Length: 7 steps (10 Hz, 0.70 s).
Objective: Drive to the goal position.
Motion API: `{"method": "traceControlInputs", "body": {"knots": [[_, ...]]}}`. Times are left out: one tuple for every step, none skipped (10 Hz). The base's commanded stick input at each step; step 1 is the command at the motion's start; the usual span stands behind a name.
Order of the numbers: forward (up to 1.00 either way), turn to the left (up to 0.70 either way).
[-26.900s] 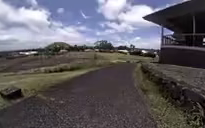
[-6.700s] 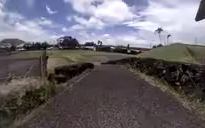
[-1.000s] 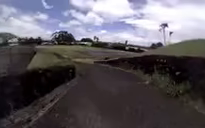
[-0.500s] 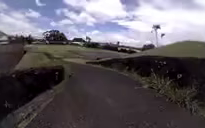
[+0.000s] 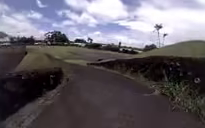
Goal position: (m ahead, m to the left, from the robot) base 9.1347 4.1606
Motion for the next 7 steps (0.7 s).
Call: {"method": "traceControlInputs", "body": {"knots": [[0.7, 0.0], [0.7, 0.0], [0.7, 0.0], [0.7, 0.0], [0.7, 0.0], [0.7, 0.0], [0.7, 0.0]]}}
